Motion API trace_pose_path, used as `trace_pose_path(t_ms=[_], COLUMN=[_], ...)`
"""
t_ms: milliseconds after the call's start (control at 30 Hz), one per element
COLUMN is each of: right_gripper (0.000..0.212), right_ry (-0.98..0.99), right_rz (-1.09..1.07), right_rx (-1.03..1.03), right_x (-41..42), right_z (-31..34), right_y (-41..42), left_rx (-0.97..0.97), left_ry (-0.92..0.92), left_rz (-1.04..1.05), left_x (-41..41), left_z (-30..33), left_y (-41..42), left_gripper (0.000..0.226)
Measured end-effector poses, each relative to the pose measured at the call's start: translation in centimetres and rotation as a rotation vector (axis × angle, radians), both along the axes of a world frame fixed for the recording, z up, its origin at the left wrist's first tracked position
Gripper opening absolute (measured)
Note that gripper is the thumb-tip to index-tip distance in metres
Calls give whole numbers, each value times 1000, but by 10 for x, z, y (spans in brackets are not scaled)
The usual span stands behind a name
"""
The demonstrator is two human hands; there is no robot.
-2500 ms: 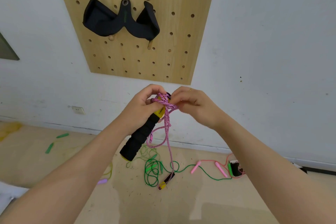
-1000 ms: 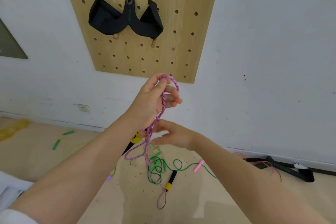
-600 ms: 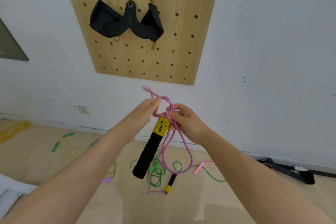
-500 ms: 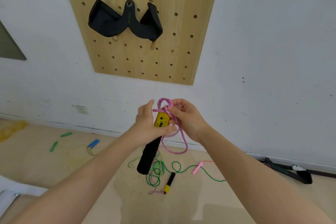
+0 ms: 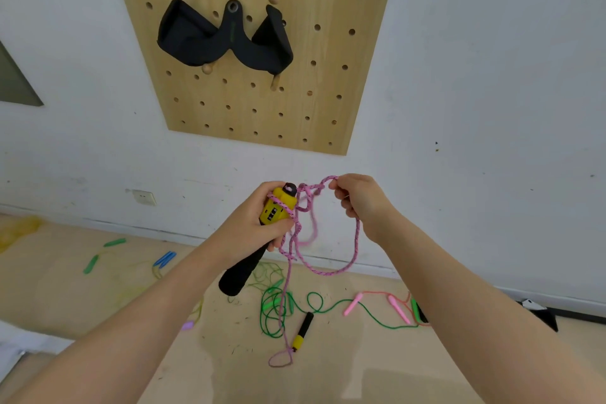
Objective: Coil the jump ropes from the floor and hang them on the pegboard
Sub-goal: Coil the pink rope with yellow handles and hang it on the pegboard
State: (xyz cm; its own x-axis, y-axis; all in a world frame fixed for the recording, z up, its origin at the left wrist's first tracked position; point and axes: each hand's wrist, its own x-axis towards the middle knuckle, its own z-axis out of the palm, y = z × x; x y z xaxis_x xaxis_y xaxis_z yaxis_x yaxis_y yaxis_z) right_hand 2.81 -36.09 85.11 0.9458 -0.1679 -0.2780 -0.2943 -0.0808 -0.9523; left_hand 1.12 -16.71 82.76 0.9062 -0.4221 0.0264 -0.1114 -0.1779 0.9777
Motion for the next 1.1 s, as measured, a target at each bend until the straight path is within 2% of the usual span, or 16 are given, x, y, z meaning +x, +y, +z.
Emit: trace_pose_path(t_ms=[67, 100, 167, 200, 300, 367, 433, 500, 567, 633, 700, 767, 867, 933, 1000, 1100], right_gripper=[14, 18, 50, 57, 33, 17, 9, 9, 16, 17, 14, 10, 9, 12, 30, 43], right_ry=[7, -30, -159, -230, -355, -380, -384, -330, -285, -276, -259, -211, -143, -190, -179, -279], right_rz=[68, 130, 317, 405, 478, 425, 390, 422, 508, 593, 638, 654, 538, 462, 449, 382], right_rx=[-35, -71, -211, -278, -330, -398, -464, -460, -555, -694, -716, -604, -361, -525, -786, -783], right_x=[-2, -4, -8, -10, -12, -9, -7, -7, -7, -7, -7, -5, -3, -1, -3, -11], right_z=[1, 3, 1, -1, -8, -10, -8, -1, 5, 9, 12, 15, 16, 10, 3, 1], right_y=[2, 4, 8, 11, 19, 22, 23, 23, 22, 22, 21, 12, -2, -4, 3, 13], left_rx=[80, 104, 108, 89, 37, 80, 178, 309, 488, 630, 700, 698, 611, 487, 355, 225], left_ry=[-36, -49, -52, -43, -29, -33, -34, -69, -119, -165, -202, -246, -236, -156, -25, 139], left_rz=[-6, -8, -6, 2, 34, 53, 82, 114, 142, 157, 171, 158, 38, -75, -141, -151], left_x=[2, 3, 4, 4, 7, 9, 10, 13, 14, 15, 14, 14, 12, 8, 6, 9], left_z=[-1, -1, -1, -2, -3, -3, -2, 1, 5, 6, 4, 0, -1, 0, -1, -6], left_y=[2, 1, -1, -2, -5, -5, -4, -4, -4, -5, -8, -10, -12, -15, -18, -21], left_gripper=[37, 36, 34, 34, 26, 17, 20, 40, 60, 61, 57, 58, 60, 49, 30, 22])
